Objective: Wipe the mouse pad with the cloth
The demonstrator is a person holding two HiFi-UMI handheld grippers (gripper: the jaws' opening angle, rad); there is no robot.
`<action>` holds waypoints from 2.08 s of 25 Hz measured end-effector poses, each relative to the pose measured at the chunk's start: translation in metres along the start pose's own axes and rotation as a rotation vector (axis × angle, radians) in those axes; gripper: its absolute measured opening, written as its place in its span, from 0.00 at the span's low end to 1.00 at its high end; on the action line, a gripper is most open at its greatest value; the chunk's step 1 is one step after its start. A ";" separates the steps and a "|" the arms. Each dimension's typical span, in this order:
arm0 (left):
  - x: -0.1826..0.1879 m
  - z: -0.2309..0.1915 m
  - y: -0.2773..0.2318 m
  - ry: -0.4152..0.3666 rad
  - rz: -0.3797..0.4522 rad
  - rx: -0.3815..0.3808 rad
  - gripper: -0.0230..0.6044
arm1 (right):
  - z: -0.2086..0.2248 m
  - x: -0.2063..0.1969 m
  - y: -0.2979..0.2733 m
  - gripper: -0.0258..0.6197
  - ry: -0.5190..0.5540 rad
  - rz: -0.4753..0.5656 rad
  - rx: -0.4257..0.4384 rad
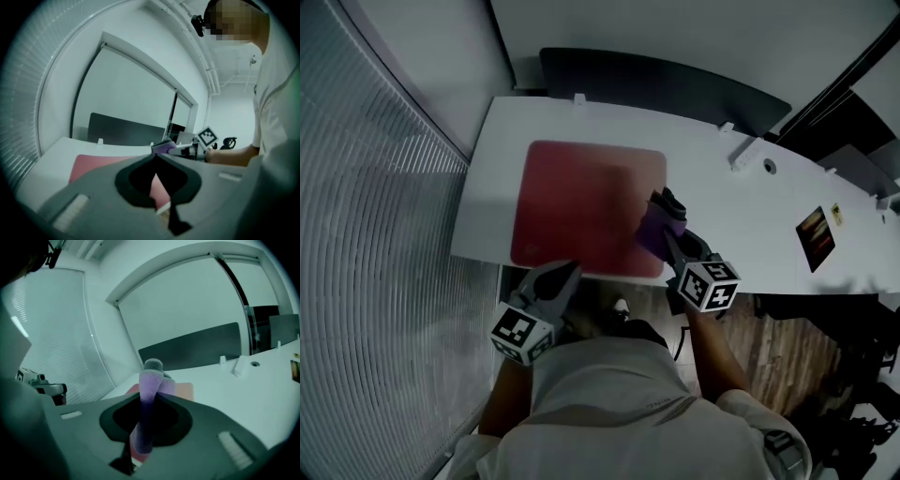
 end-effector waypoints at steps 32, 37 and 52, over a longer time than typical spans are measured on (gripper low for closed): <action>-0.029 -0.121 0.187 0.064 -0.030 0.215 0.04 | -0.201 -0.194 -0.234 0.12 0.071 -0.526 0.115; -0.024 -0.107 0.143 0.034 -0.031 0.120 0.04 | -0.148 -0.187 -0.207 0.12 0.026 -0.492 0.054; 0.005 0.000 -0.010 -0.030 -0.052 -0.143 0.04 | 0.036 -0.156 -0.057 0.12 -0.112 -0.382 -0.139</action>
Point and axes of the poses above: the fingertips, and each gripper's own axes: y backward along the fingers, z to its right, x out of its top, the point moved 2 cm from there along y, backward along the fingers, and after that the axes turned 7 degrees about -y, right-handed, at the moved point
